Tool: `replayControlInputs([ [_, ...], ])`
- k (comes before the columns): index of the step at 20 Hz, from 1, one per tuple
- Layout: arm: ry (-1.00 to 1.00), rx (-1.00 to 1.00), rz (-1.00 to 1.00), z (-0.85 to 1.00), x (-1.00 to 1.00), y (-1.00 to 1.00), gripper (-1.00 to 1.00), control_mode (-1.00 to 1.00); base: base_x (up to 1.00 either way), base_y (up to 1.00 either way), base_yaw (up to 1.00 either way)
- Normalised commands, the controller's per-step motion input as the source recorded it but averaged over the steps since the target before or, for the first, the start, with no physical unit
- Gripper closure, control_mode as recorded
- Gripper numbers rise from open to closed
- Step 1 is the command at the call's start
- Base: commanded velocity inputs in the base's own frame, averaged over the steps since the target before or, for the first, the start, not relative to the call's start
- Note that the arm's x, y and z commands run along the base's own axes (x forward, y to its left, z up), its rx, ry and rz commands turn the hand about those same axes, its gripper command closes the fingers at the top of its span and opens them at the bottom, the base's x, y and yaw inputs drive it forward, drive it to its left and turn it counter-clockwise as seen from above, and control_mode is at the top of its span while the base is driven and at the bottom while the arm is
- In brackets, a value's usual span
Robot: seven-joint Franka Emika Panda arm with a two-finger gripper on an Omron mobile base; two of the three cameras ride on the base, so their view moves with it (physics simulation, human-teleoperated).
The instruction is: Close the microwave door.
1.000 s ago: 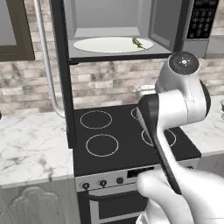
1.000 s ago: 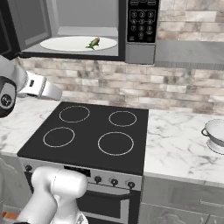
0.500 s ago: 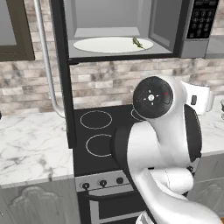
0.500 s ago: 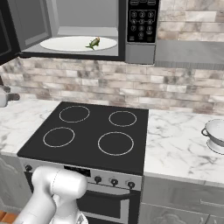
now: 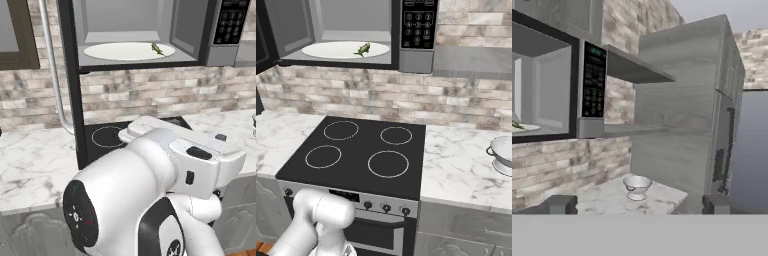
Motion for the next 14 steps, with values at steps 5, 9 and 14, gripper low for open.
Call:
replayControlInputs([
  [5, -0.30, -0.20, -0.03, 0.04, -0.96, 0.91, -1.00, -1.00, 0.00, 0.00, 0.00],
  [9, -0.19, -0.12, 0.00, -0.04, -0.79, 0.39, -1.00, -1.00, 0.00, 0.00, 0.00],
  [14, -0.14, -0.06, 0.00, -0.35, -0.35, 0.94, -1.00, -1.00, 0.00, 0.00, 0.00],
])
